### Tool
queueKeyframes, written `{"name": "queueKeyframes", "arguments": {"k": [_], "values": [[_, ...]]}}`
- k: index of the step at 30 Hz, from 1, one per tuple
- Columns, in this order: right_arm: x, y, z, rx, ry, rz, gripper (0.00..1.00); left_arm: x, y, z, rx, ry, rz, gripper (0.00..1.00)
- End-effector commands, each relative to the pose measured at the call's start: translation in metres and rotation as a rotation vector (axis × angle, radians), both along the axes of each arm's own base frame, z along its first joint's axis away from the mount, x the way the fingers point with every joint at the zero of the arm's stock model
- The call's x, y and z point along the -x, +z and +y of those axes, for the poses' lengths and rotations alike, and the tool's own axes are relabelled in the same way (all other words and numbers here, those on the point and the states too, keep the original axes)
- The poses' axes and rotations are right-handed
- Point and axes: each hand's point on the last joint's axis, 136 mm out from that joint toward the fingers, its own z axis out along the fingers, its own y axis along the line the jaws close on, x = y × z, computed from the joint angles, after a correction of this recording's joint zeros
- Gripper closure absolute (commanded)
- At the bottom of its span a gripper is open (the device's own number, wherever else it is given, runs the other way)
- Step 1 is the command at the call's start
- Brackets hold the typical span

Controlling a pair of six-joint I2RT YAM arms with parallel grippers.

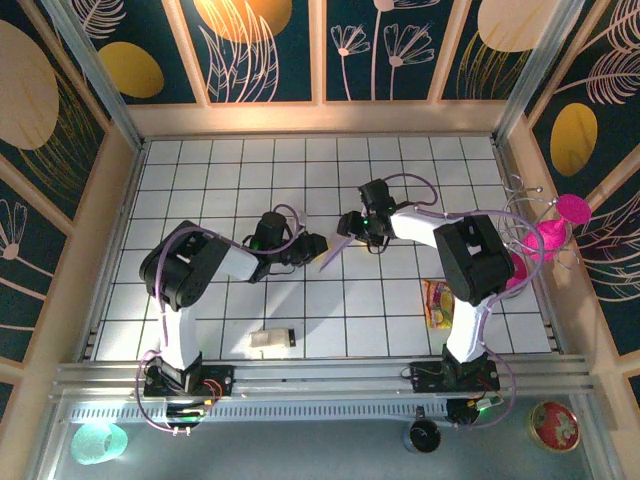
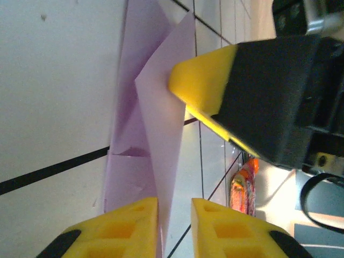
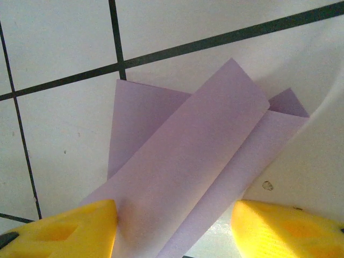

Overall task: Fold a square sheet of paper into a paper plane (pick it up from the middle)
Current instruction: Fold the wing for the fifth time at the center of the table.

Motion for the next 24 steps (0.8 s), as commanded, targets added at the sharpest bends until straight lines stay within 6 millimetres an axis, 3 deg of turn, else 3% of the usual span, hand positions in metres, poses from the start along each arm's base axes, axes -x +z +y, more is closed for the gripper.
{"name": "queueKeyframes", "arguments": {"k": [1, 8, 24], "values": [[0.015, -0.056, -0.02, 0.124, -0.037, 0.096, 0.39, -0.002, 0.002, 0.011, -0.041, 0.037, -0.02, 0.73], [0.017, -0.057, -0.02, 0.118, -0.044, 0.105, 0.39, 0.005, -0.006, 0.021, -0.11, 0.048, -0.012, 0.65], [0.019, -0.06, -0.021, 0.111, -0.054, 0.118, 0.4, 0.01, -0.018, 0.006, -0.205, -0.009, -0.011, 0.59]]}}
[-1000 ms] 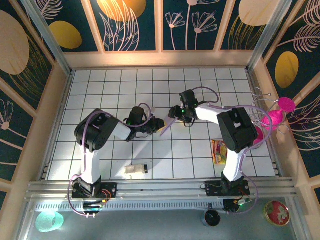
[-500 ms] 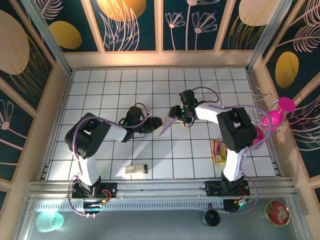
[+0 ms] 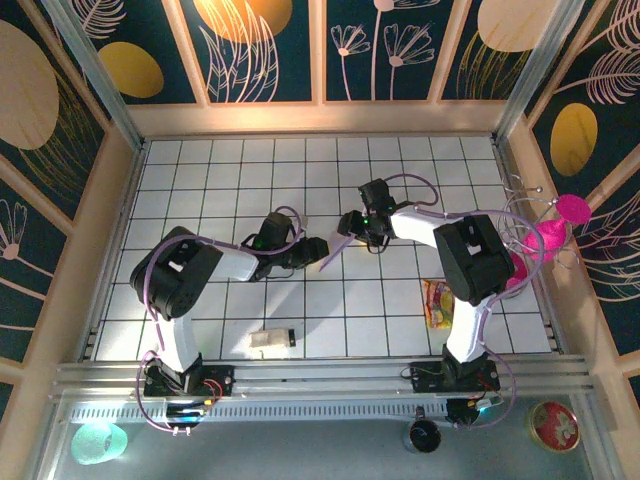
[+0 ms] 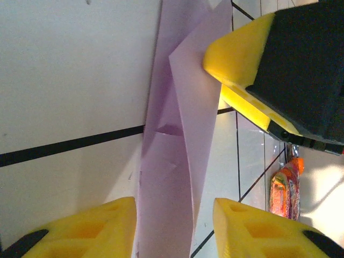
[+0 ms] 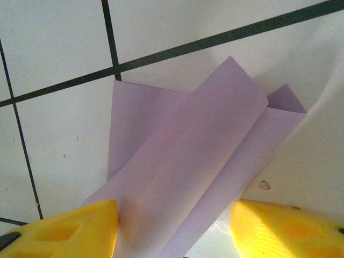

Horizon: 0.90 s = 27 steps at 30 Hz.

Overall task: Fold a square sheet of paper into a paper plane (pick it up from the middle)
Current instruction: Fold the wing for the fifth time at the center of the table.

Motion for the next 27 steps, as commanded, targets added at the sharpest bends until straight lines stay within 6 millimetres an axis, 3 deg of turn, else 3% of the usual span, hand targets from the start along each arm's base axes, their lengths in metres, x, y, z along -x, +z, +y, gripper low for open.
{"name": "queueKeyframes", "arguments": {"k": [1, 16, 27], "values": [[0.019, -0.06, -0.021, 0.119, -0.03, 0.108, 0.4, -0.001, -0.007, -0.001, -0.036, -0.012, 0.007, 0.6], [0.027, -0.066, -0.03, 0.116, -0.048, 0.124, 0.46, 0.007, -0.042, 0.009, -0.181, 0.003, 0.075, 0.74], [0.031, -0.071, -0.03, 0.106, -0.033, 0.132, 0.46, 0.015, -0.068, 0.013, -0.28, -0.02, 0.114, 0.75]]}}
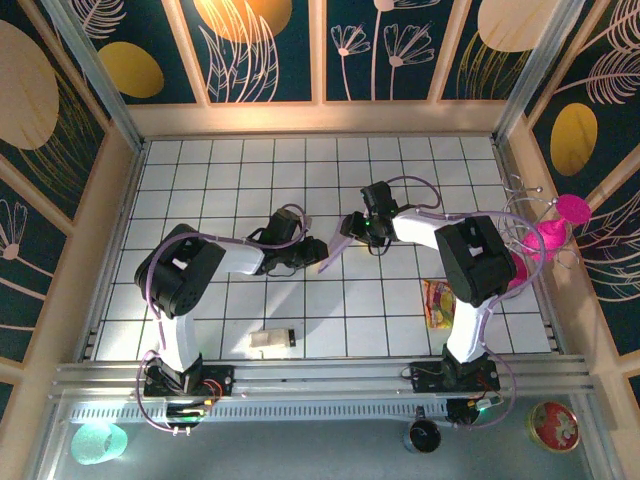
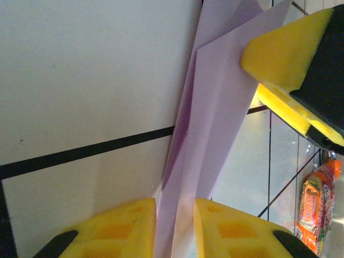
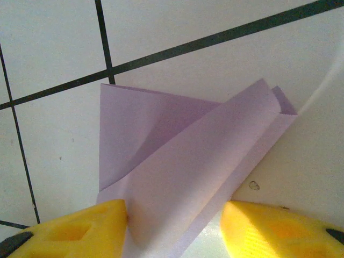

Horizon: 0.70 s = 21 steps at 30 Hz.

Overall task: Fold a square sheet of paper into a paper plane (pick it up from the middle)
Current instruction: Fold the wing for the fifth time at the center of the table.

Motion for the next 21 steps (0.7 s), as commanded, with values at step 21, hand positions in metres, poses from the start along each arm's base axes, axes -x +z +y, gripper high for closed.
{"name": "queueKeyframes", "arguments": {"k": [21], "values": [[0.041, -0.041, -0.009, -0.062, 0.165, 0.064, 0.35, 0.023, -0.083, 0.029, -0.353, -0.044, 0.109, 0.76]]}}
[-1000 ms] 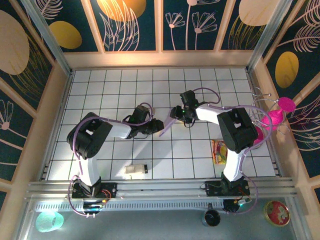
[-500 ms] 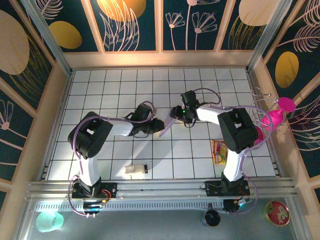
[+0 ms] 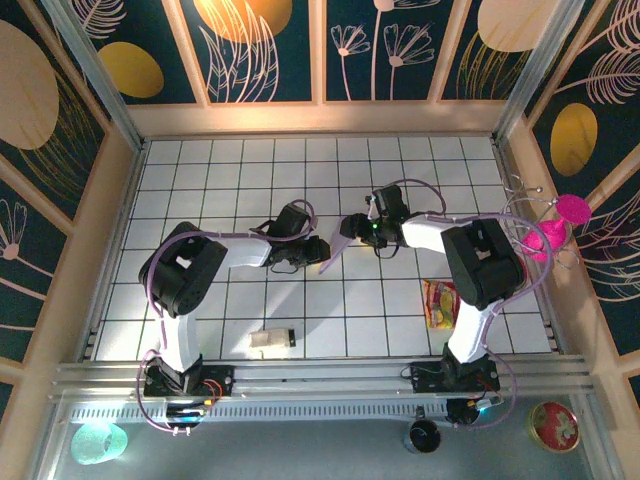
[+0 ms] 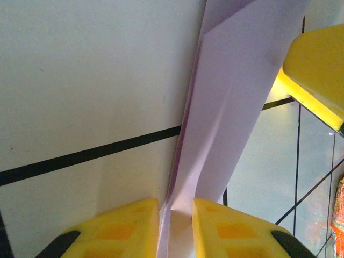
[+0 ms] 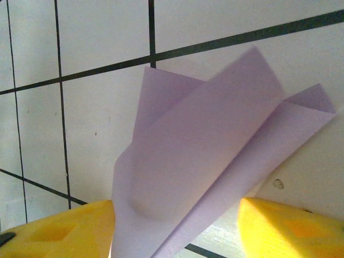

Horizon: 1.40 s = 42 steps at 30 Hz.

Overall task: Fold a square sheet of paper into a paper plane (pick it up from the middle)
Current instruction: Fold the wing for the fifth time at the center of the table.

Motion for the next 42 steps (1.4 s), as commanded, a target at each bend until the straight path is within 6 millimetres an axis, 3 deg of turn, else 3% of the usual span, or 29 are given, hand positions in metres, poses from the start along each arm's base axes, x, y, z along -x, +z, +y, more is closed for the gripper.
{"name": "queueKeyframes", "arguments": {"k": [1, 8, 15, 16, 27, 35, 38, 42], "values": [[0.035, -0.051, -0.014, 0.088, 0.051, 0.128, 0.34, 0.023, -0.075, 0.032, -0.224, 0.007, 0.087, 0.77], [0.043, -0.057, -0.022, 0.123, 0.062, 0.138, 0.34, 0.028, -0.082, 0.037, -0.252, 0.004, 0.104, 0.78], [0.047, -0.072, -0.033, 0.224, 0.052, 0.161, 0.47, 0.029, -0.083, 0.037, -0.254, -0.003, 0.109, 0.76], [0.046, -0.074, -0.034, 0.238, 0.048, 0.165, 0.49, 0.021, -0.076, 0.03, -0.236, -0.003, 0.089, 0.76], [0.047, -0.089, -0.031, 0.274, 0.025, 0.222, 0.58, 0.016, -0.061, 0.024, -0.208, -0.016, 0.062, 0.73], [0.051, -0.095, -0.029, 0.273, 0.031, 0.249, 0.59, 0.025, -0.076, 0.028, -0.241, -0.045, 0.097, 0.71], [0.051, -0.093, -0.027, 0.253, 0.027, 0.25, 0.6, 0.027, -0.084, 0.035, -0.285, -0.047, 0.109, 0.71], [0.04, -0.069, -0.021, 0.199, 0.011, 0.2, 0.6, 0.028, -0.089, 0.041, -0.321, -0.044, 0.112, 0.72]]}}
